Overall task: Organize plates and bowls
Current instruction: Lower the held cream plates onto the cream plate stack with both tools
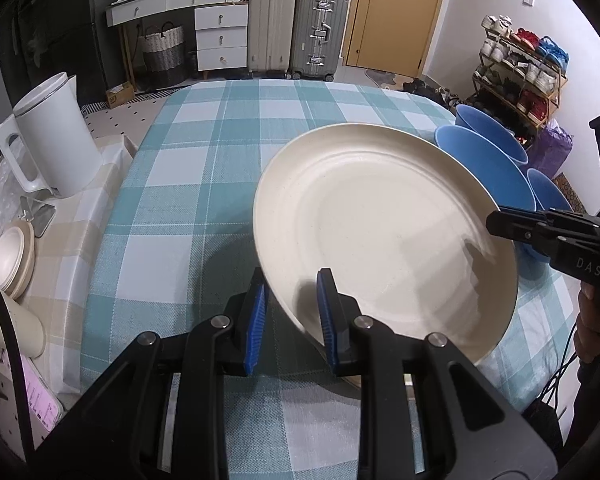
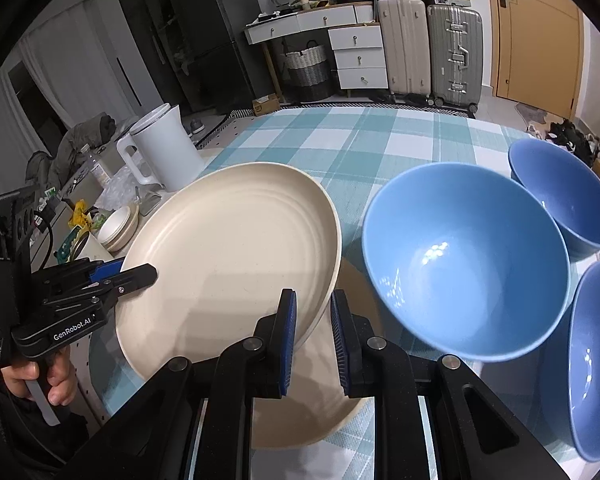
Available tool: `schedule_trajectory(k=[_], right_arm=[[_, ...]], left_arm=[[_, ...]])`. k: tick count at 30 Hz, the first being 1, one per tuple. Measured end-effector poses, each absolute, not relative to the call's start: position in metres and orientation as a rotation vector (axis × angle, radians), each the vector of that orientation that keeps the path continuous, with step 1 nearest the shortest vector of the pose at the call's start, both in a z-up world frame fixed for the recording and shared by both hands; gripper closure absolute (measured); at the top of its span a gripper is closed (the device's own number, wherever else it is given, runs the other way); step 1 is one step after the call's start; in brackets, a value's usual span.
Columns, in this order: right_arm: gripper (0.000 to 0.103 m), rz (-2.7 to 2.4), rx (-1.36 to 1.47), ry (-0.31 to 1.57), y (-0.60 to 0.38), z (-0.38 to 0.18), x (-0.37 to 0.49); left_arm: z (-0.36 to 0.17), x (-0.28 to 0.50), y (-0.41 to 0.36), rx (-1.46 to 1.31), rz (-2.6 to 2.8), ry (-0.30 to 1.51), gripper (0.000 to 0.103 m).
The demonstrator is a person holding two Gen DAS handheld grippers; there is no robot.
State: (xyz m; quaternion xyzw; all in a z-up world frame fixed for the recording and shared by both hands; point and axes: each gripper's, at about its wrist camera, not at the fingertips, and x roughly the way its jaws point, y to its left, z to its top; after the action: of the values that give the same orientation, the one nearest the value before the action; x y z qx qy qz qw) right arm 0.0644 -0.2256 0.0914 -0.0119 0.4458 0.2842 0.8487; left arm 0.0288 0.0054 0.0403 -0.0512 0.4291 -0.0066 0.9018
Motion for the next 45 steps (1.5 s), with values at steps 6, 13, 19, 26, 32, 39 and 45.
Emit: schedule_trajectory(k=[6,13,19,26,32,39,45], right_arm=[[0.085,0.582,-0.017,0.948,-0.232,0.079,0.056],[0.084,0.565,-0.023,0.964,-0.236,0.064,0.049],[0.084,0.547,-0.026,0.973,-0.238,0.055,0.047],[0.084,0.529,-0.041,0.976,-0.237,0.049,0.045],[0.084,0.510,-0.048,0.980,-0.238,0.044,0.046],[0.084,0.498,-0.060,0.990,-0.239,0.037,0.044],[0.084,0.493,-0.065,0.993,-0.237,0.034,0.042]], left_arm=[[0.031,0.027,-0.002,-0.083,-0.019,0.893,0.083],[0.019,0.028,-0.007,-0.073,-0.026,0.905,0.083],[0.010,0.031,-0.012,-0.047,-0.031,0.910,0.083],[0.001,0.033,-0.020,-0.012,-0.032,0.918,0.082],[-0.006,0.035,-0.025,0.009,-0.043,0.925,0.082],[-0.012,0.036,-0.031,0.056,-0.034,0.931,0.082],[-0.016,0.036,-0.035,0.091,-0.030,0.940,0.081]])
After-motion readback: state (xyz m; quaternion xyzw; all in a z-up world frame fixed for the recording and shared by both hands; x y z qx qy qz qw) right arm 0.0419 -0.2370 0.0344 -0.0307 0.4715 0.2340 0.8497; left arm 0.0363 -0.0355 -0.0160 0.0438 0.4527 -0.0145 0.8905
